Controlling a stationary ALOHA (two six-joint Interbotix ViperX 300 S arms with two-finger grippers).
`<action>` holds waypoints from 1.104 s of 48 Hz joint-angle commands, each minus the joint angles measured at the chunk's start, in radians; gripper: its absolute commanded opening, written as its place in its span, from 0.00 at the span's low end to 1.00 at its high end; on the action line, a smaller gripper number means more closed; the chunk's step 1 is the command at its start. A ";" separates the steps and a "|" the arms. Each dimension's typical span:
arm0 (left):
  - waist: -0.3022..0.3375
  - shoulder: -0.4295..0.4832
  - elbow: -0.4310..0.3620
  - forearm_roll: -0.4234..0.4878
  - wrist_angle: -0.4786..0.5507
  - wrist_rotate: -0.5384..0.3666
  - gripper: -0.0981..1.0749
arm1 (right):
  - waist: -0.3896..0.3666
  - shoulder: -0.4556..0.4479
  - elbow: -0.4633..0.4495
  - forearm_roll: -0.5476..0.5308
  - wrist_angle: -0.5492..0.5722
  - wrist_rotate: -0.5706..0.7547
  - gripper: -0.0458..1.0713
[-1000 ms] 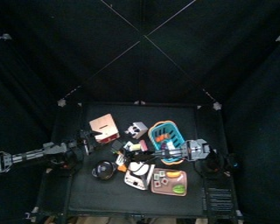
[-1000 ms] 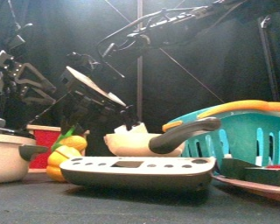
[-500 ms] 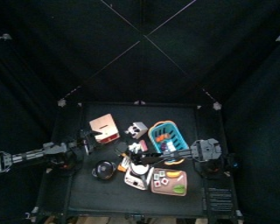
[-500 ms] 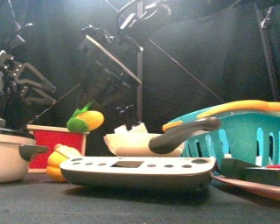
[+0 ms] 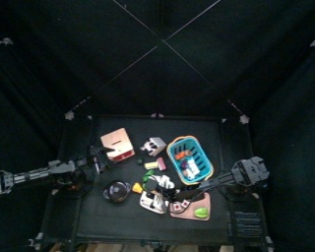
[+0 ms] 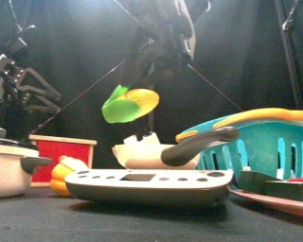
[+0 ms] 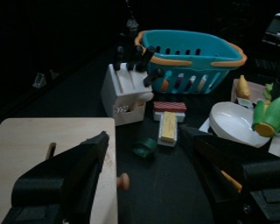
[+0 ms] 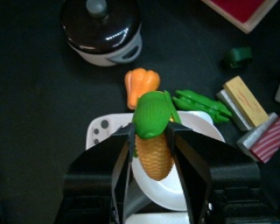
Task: Place corn in pan
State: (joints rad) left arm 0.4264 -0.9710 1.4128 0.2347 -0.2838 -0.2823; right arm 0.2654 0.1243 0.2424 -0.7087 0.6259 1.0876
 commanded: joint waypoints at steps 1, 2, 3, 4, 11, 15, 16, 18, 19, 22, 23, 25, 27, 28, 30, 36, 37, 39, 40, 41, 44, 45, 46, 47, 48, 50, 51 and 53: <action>0.000 0.003 -0.014 0.000 -0.005 0.000 0.92 | 0.000 -0.064 0.021 0.014 -0.002 0.002 0.69; 0.000 0.003 -0.014 0.000 -0.005 0.000 0.92 | -0.002 -0.069 0.028 0.015 -0.002 0.003 0.69; 0.000 0.002 -0.014 0.000 -0.005 0.000 0.92 | -0.003 -0.074 0.035 0.018 -0.002 0.003 0.69; 0.000 0.003 -0.014 -0.002 -0.005 0.000 0.92 | -0.005 -0.075 0.041 0.021 -0.002 0.003 0.69; 0.000 0.002 -0.012 -0.002 -0.005 0.000 0.92 | -0.006 -0.087 0.084 0.037 -0.026 0.003 0.69; 0.000 0.002 -0.012 -0.002 -0.005 0.000 0.92 | -0.011 -0.086 0.104 0.048 -0.043 0.002 0.69; 0.000 0.003 -0.012 -0.002 -0.005 0.000 0.92 | -0.012 -0.086 0.109 0.048 -0.046 0.002 0.69; 0.002 0.003 -0.012 -0.002 -0.005 0.000 0.92 | -0.021 -0.087 0.124 0.049 -0.052 0.002 0.69; 0.000 0.002 -0.012 -0.002 -0.005 0.000 0.92 | -0.025 -0.086 0.130 0.051 -0.055 0.002 0.69; 0.000 0.003 -0.011 -0.002 -0.005 0.000 0.92 | -0.038 -0.087 0.147 0.052 -0.066 0.002 0.69; 0.002 0.003 -0.011 -0.002 -0.005 0.000 0.92 | -0.043 -0.086 0.152 0.054 -0.074 0.002 0.69; 0.000 0.002 -0.011 -0.002 -0.005 0.000 0.92 | -0.051 -0.087 0.163 0.055 -0.089 0.000 0.70; 0.000 0.003 -0.011 -0.002 -0.005 0.000 0.92 | -0.060 -0.087 0.173 0.055 -0.112 -0.002 0.70; 0.002 0.003 -0.011 -0.002 -0.005 0.000 0.92 | -0.063 -0.089 0.178 0.055 -0.121 -0.002 0.70; 0.002 0.003 -0.011 0.000 -0.005 0.000 0.92 | -0.069 -0.091 0.186 0.055 -0.141 -0.002 0.70; 0.002 0.003 -0.011 -0.002 -0.005 0.000 0.92 | -0.084 -0.097 0.202 0.061 -0.187 -0.002 0.70; 0.002 0.003 -0.011 -0.002 -0.005 0.000 0.92 | -0.089 -0.098 0.204 0.061 -0.190 0.000 0.70; 0.002 0.003 -0.011 -0.002 -0.005 0.000 0.92 | -0.092 -0.101 0.204 0.063 -0.198 -0.002 0.70; 0.002 0.003 -0.011 -0.002 -0.005 0.000 0.92 | -0.095 -0.101 0.206 0.063 -0.198 -0.002 0.70; 0.002 0.003 -0.011 -0.002 -0.005 0.000 0.92 | -0.097 -0.103 0.206 0.063 -0.202 -0.002 0.70; 0.002 0.003 -0.009 -0.002 -0.005 0.000 0.92 | -0.098 -0.104 0.204 0.063 -0.204 -0.005 0.70; 0.002 0.003 -0.011 -0.002 -0.005 0.000 0.92 | -0.098 -0.104 0.204 0.063 -0.206 -0.008 0.70; 0.002 0.003 -0.011 -0.002 -0.005 0.000 0.92 | -0.100 -0.104 0.204 0.061 -0.206 -0.008 0.70; 0.002 0.003 -0.011 -0.002 -0.005 0.000 0.92 | -0.100 -0.104 0.206 0.061 -0.206 -0.008 0.70; 0.002 0.003 -0.011 -0.002 -0.005 0.000 0.92 | -0.101 -0.104 0.206 0.061 -0.206 -0.008 0.70; 0.002 0.003 -0.011 -0.002 -0.005 0.000 0.92 | -0.103 -0.104 0.206 0.061 -0.207 -0.008 0.70; 0.002 0.003 -0.011 -0.002 -0.005 0.000 0.92 | -0.103 -0.104 0.206 0.061 -0.207 -0.008 0.70; 0.002 0.003 -0.011 -0.002 -0.005 0.000 0.92 | -0.107 -0.104 0.206 0.061 -0.209 -0.005 0.70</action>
State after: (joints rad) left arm 0.4264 -0.9725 1.4143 0.2347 -0.2838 -0.2823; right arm 0.1672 0.0660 0.4571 -0.6458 0.4249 1.0815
